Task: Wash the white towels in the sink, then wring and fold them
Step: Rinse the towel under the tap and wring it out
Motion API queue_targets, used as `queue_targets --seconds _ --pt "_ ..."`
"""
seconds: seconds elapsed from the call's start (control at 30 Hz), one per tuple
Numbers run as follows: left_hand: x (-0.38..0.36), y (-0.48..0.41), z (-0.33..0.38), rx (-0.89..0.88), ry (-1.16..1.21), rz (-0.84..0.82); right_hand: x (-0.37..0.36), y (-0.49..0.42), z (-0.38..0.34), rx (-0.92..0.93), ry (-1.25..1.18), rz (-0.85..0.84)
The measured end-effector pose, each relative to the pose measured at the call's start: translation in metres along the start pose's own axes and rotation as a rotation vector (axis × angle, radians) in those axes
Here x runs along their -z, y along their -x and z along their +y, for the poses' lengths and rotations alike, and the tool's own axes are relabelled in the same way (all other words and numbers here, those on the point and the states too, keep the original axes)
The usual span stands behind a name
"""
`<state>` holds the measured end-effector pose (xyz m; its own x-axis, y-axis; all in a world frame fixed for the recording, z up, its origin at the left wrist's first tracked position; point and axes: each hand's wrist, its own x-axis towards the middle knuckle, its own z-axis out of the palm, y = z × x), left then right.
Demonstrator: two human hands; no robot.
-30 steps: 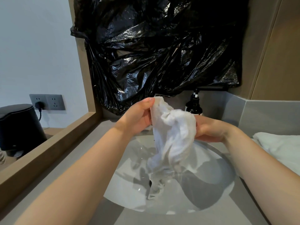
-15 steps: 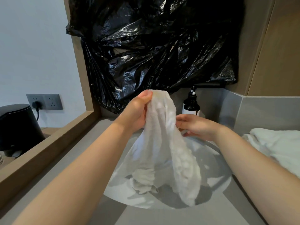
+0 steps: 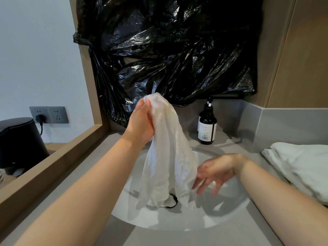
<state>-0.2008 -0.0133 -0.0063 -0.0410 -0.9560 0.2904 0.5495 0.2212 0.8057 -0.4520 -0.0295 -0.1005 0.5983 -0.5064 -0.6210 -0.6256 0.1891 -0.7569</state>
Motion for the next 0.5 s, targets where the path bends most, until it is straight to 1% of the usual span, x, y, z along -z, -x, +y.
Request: queue_targets --seconds 0.07,0.13,0.17,0.2,0.27,0.3,0.33,0.37,0.4,0.43,0.5 --pt "0.003 -0.002 0.001 0.018 0.016 0.003 -0.003 -0.005 -0.007 0.076 -0.168 0.155" --pt "0.007 -0.003 0.004 0.029 0.023 0.01 0.001 0.0 -0.014 0.18 -0.457 0.329" --pt "0.009 -0.004 0.005 0.034 0.028 0.007 0.005 0.005 -0.016 0.209 -0.54 0.379" --pt "0.01 -0.003 0.005 0.04 0.049 0.001 0.008 0.008 -0.015 0.185 -0.537 0.412" --pt "0.009 -0.003 0.004 0.033 0.062 -0.002 0.007 0.006 -0.009 0.038 -0.396 0.396" --pt "0.008 -0.002 0.003 0.026 0.05 -0.028 0.003 0.002 -0.003 -0.024 -0.33 0.344" --pt "0.007 -0.001 0.0 0.021 0.041 -0.057 -0.003 -0.003 -0.001 -0.049 -0.287 0.276" --pt "0.007 -0.001 -0.001 0.016 0.033 -0.069 -0.009 -0.006 -0.002 -0.027 -0.273 0.217" --pt "0.008 -0.001 -0.002 0.016 0.037 -0.064 -0.011 -0.007 -0.005 0.043 -0.286 0.187" --pt "0.011 -0.003 -0.001 0.019 0.046 -0.038 -0.013 -0.003 -0.011 0.152 -0.337 0.185" --pt "0.022 -0.007 0.003 0.012 0.072 -0.005 -0.006 0.007 -0.021 0.419 -0.558 0.238"
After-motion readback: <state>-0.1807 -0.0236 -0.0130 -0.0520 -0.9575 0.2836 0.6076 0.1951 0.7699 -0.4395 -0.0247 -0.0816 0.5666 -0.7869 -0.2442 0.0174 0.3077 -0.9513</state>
